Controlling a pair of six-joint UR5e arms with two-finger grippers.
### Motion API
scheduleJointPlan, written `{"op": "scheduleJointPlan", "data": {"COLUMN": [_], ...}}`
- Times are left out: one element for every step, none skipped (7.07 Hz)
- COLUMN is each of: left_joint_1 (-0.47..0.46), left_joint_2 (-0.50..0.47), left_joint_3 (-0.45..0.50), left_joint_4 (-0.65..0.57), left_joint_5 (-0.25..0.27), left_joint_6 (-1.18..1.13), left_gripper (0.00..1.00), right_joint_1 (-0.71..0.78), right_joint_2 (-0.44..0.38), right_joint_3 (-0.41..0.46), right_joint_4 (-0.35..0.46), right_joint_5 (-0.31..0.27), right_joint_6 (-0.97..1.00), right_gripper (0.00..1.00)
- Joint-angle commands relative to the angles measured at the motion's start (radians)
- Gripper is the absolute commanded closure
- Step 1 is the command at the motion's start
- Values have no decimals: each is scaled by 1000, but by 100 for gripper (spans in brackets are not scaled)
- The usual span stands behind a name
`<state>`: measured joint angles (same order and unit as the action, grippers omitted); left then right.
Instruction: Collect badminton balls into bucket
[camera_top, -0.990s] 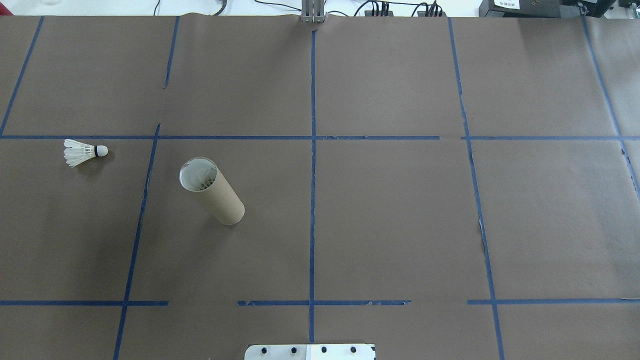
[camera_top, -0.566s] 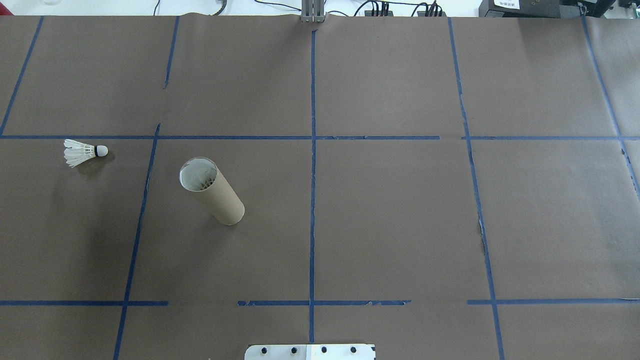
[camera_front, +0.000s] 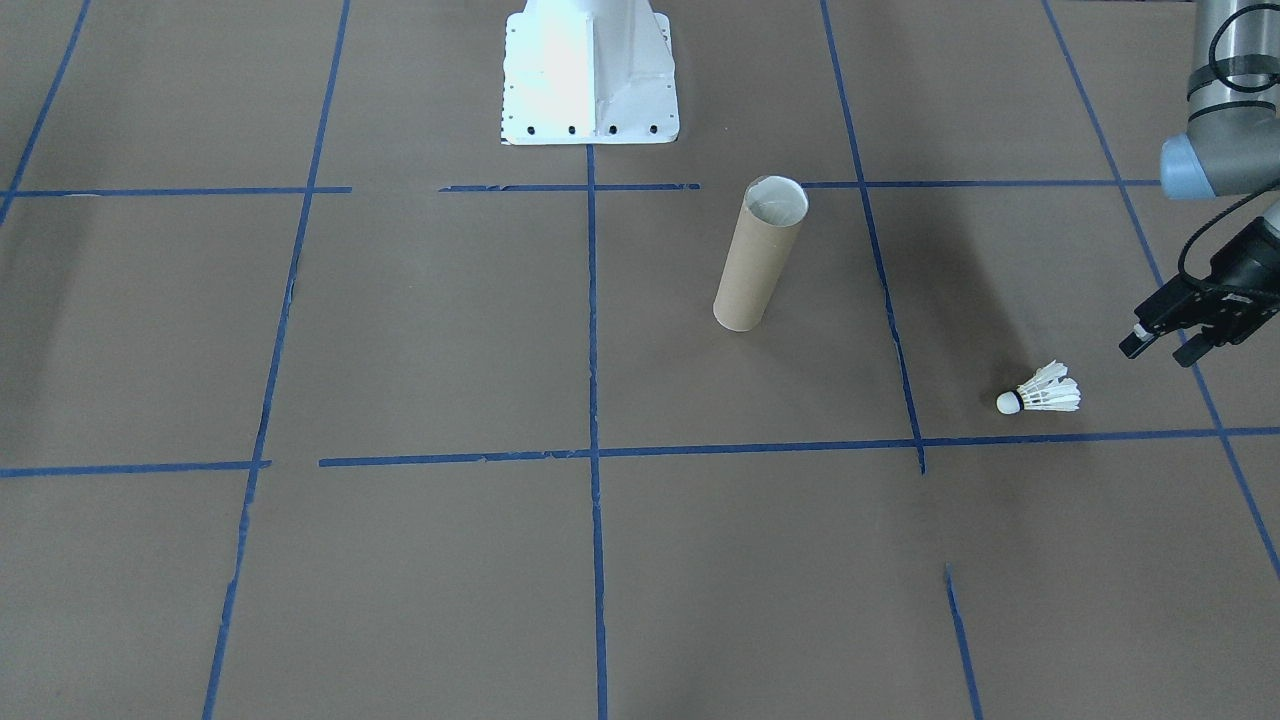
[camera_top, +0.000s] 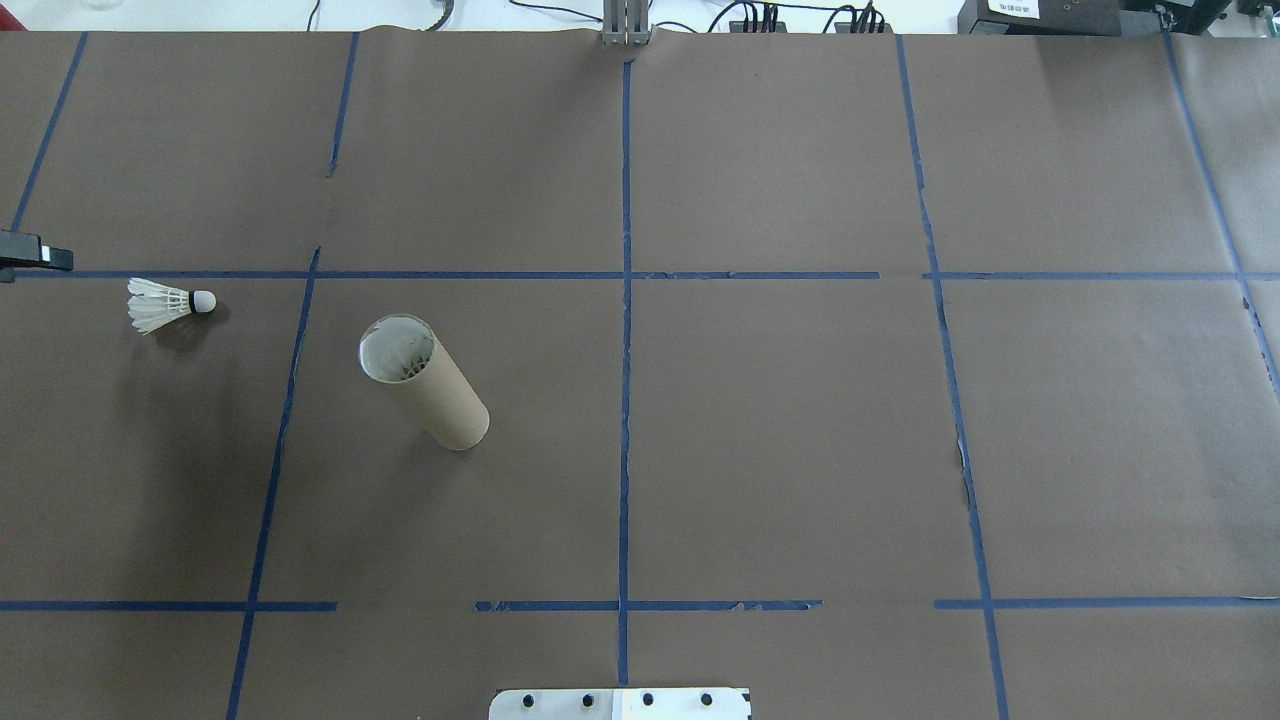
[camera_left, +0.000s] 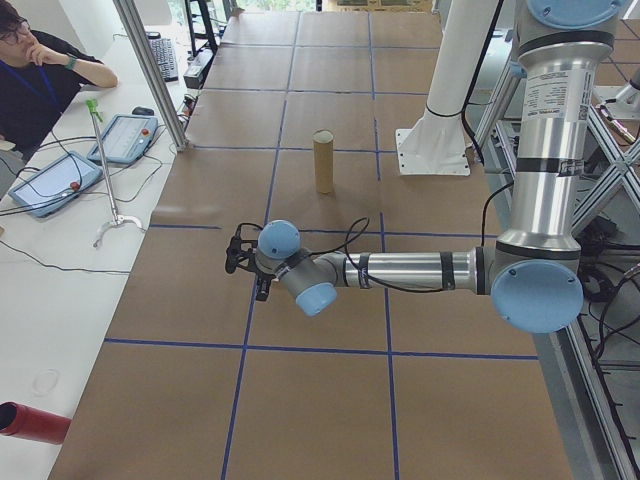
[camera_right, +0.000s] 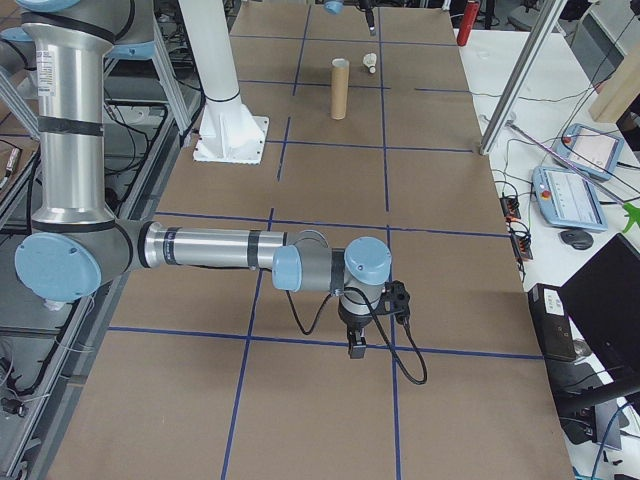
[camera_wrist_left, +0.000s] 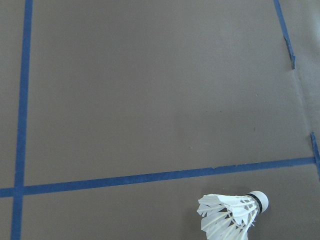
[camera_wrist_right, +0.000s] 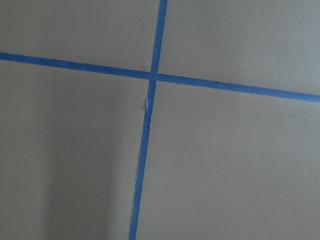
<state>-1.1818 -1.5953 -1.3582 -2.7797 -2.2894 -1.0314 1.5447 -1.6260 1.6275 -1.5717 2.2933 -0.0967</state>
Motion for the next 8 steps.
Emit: {"op": "scheduleJointPlan", "data": {"left_joint_1": [56,91,149,190,197,198,198,200], "left_joint_2": [0,-8,-27,-50,-54,-54,-54,-54], "left_joint_3": [31,57,70,76,74,77,83,91], "left_joint_4": [-119,-171,-216,-219,-219,-216,-216,-216], "left_joint_5": [73,103,160,189,189,189,189,189], "left_joint_6": [-163,-224,-321,-357,-361,-360,-358,-358], "left_gripper": [0,0,0,0,7,11,11,15], "right_joint_1": [0,0,0,0,0,0,0,0], "right_joint_2": [-2,-2,-2,-2,-2,-3,-3,-3], "right_joint_3": [0,0,0,0,0,0,0,0], "right_joint_4": [1,1,1,1,1,1,1,1], "right_joint_5": [0,0,0,0,0,0,0,0], "right_joint_6": [0,0,0,0,0,0,0,0], "right_gripper": [0,0,0,0,0,0,0,0]}}
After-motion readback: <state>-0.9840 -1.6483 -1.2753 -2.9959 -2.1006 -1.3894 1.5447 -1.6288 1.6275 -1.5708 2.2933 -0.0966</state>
